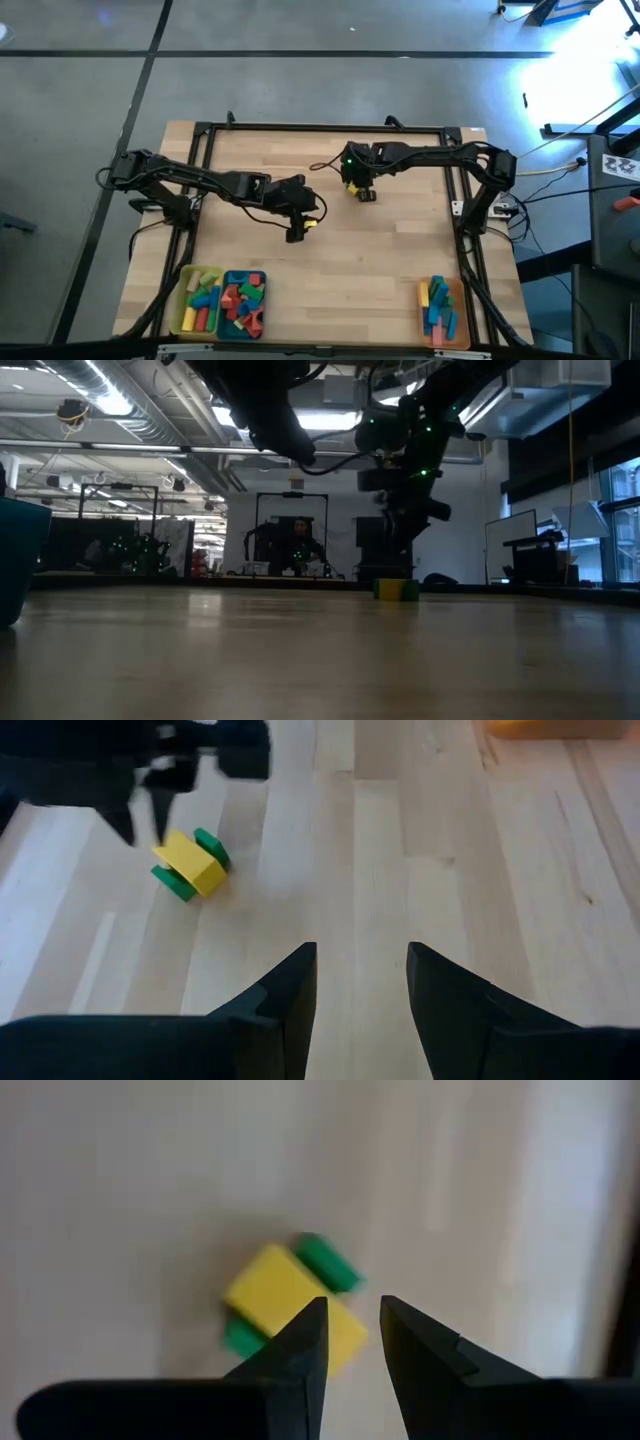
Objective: Sort blocks by size
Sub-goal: Put the yellow arch block into the blue bin
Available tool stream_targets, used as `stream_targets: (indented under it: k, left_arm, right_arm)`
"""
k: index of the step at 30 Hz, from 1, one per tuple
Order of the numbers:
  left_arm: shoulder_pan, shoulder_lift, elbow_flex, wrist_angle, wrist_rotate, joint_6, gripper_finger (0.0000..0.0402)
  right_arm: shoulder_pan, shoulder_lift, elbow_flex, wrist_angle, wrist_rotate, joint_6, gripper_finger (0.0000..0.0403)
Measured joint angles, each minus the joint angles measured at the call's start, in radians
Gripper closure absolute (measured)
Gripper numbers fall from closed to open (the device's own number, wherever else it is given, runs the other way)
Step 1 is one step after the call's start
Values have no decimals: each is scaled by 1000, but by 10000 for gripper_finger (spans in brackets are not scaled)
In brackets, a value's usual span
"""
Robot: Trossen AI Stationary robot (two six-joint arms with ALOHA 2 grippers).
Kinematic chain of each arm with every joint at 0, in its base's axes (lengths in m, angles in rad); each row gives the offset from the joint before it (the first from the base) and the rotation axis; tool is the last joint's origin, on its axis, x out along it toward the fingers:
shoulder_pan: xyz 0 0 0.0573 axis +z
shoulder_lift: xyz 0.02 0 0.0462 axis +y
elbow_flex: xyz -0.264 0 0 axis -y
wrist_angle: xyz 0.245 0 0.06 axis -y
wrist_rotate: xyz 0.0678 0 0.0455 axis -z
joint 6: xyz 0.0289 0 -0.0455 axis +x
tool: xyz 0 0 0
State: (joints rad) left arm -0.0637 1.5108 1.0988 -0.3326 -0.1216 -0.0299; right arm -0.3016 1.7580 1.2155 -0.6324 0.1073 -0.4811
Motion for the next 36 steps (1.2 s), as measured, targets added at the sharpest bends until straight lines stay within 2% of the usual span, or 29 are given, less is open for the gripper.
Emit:
stream_targets:
  k: [4, 8, 10, 21, 24, 31, 36]
  left_arm:
    - [-1, 0, 0, 0, 0, 0, 267]
    - [-1, 0, 0, -1, 1, 0, 267]
    - [-1, 0, 0, -1, 1, 3, 267]
    - [-1, 0, 0, -1, 1, 3, 267]
    - [-1, 0, 0, -1, 1, 4, 267]
    - [0, 0, 0, -2, 1, 4, 267]
    - [0, 0, 0, -8, 1, 4, 267]
  right_arm:
    - [1, 0, 0, -14, -125, -200, 306]
    - [2, 0, 0, -9, -131, -288, 306]
    - [1, 0, 0, 20, -94, -288, 306]
    - [1, 0, 0, 127, -81, -136, 303]
    - [1, 0, 0, 127, -72, -98, 281]
    - [1, 0, 0, 124, -55, -112, 190]
    - [1, 0, 0, 3, -94, -368, 172]
